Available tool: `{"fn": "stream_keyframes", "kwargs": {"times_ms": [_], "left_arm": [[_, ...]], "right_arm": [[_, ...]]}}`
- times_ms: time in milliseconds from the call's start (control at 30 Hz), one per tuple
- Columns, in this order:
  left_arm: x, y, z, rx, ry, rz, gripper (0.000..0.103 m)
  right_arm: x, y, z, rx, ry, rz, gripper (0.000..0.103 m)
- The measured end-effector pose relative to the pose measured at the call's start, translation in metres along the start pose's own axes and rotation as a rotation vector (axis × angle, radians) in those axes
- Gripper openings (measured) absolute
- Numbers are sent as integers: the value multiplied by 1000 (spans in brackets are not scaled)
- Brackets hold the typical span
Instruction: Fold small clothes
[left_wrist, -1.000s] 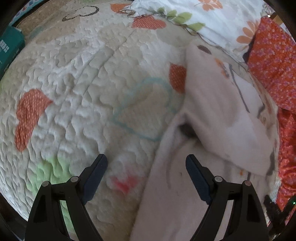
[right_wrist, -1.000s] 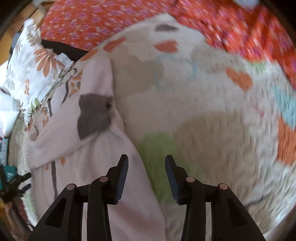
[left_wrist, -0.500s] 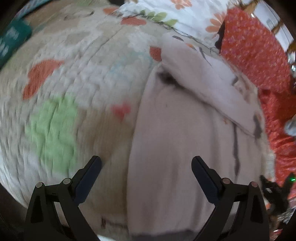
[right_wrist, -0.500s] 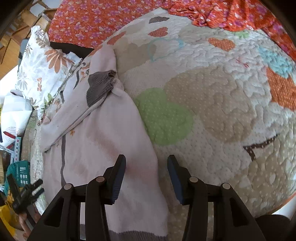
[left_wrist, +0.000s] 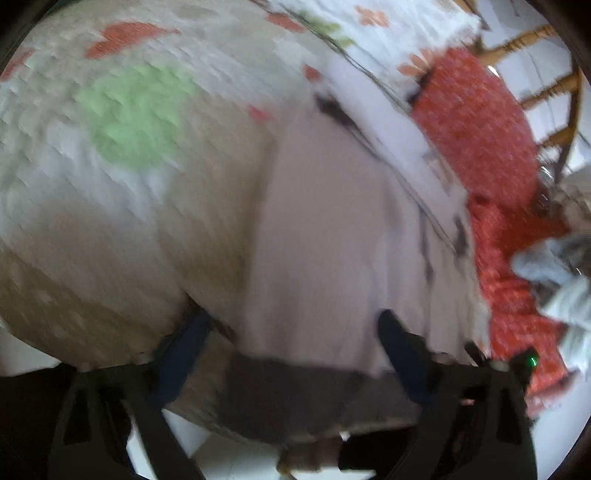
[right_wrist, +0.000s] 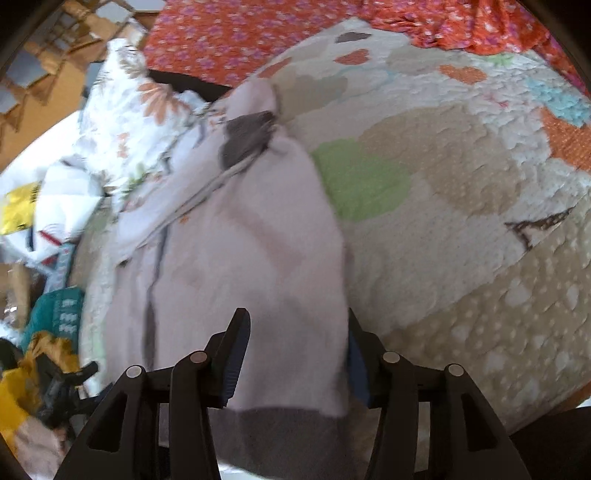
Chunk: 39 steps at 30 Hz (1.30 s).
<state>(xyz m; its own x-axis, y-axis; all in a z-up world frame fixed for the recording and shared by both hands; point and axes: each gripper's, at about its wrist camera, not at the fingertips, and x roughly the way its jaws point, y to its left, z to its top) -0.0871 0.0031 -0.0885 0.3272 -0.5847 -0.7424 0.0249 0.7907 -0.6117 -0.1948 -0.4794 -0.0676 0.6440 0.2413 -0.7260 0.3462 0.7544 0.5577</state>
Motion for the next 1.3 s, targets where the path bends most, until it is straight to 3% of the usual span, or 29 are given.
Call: {"fn": "stream_keyframes", "kwargs": {"times_ms": [67,267,400,500,567,633,733,967,1000,1033,1067,1133,1200,1300], "left_arm": [[4,-5,-12,18,8,-10,71],[8,-8,-24,33,20,-36,66],[7,-5,-28,37,33,-41,66],[9,-2,-31,17,39,-35,66],[8,0,-33,10,33,-34,66],[8,0,-34,19,36,-25,66],[11,-2,-37,41,52,-1,67],[23,-5,-49,68,99,46,72],[24,-4,-50,62,93,68,60],[23,-4,-50,63,85,110,36],[22,-2,-50,66,82,146,30],[14,4,-44,20,72,126,10],[0,6,-33,-4,30,99,9],[-33,-1,-23,-8,-54,55,9]], "right_arm": [[8,-3,-9,60,76,196,54],[13,13,-29,5,108,253,54],[15,2,-36,76,133,343,54],[7,-5,-36,76,101,307,53],[-6,-10,-37,56,29,192,53],[-11,-17,-37,39,15,116,53],[-9,-18,-43,29,47,131,53],[0,8,-70,-115,54,20,53],[1,11,-74,-133,47,-3,53],[2,17,-78,-166,37,-45,52],[3,24,-82,-204,21,-93,48],[3,33,-87,-270,-4,-200,24],[1,33,-82,-260,-5,-164,13],[-11,18,-66,-144,-12,-44,12]]}}
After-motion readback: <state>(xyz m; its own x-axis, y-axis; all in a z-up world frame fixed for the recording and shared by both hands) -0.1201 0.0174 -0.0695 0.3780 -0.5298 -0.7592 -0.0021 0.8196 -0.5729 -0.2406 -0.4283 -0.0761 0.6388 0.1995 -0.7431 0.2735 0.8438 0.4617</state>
